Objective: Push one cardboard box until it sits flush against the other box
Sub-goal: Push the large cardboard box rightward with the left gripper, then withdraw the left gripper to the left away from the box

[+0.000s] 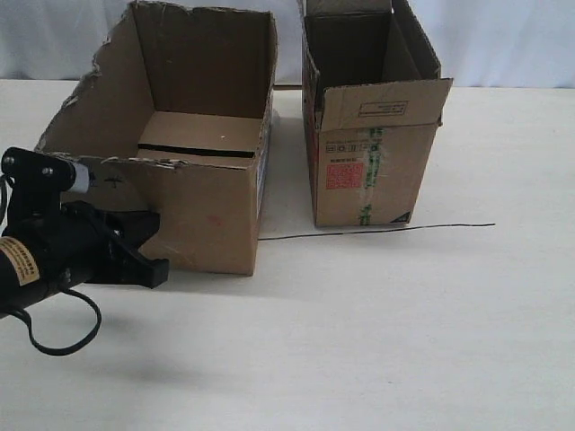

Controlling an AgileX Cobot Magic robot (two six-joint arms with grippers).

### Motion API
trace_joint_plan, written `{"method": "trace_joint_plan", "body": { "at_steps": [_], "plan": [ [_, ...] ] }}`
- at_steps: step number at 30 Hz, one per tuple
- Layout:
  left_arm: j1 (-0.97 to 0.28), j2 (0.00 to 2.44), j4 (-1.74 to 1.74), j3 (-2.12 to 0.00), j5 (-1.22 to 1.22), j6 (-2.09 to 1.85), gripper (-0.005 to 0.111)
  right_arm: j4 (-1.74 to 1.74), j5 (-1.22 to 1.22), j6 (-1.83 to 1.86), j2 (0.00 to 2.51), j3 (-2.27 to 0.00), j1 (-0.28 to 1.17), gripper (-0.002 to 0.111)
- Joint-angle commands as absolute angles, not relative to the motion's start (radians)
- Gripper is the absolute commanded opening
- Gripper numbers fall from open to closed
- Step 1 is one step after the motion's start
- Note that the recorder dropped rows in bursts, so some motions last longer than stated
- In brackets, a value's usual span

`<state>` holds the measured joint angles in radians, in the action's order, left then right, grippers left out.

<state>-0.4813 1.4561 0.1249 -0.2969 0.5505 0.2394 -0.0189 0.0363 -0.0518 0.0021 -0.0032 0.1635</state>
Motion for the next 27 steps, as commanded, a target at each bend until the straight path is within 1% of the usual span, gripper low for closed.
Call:
{"method": "trace_joint_plan", "body": {
  "at_steps": [1, 5, 15, 27],
  "plan": [
    [-0.487, 1.476, 0.116, -0.363, 0.535, 0.233, 0.000, -0.011, 0.028, -0.050, 0.000, 0.000, 0.165, 0.005],
    [-0.487, 1.534, 0.119, -0.434, 0.501, 0.233, 0.000, -0.011, 0.028, -0.050, 0.000, 0.000, 0.165, 0.005],
    [-0.487, 1.577, 0.119, -0.437, 0.592, 0.232, 0.000, -0.011, 0.028, -0.050, 0.000, 0.000, 0.165, 0.005],
    [-0.487, 1.579, 0.119, -0.531, 0.502, 0.201, 0.000, -0.011, 0.028, -0.050, 0.000, 0.000, 0.165, 0.005]
  ]
}}
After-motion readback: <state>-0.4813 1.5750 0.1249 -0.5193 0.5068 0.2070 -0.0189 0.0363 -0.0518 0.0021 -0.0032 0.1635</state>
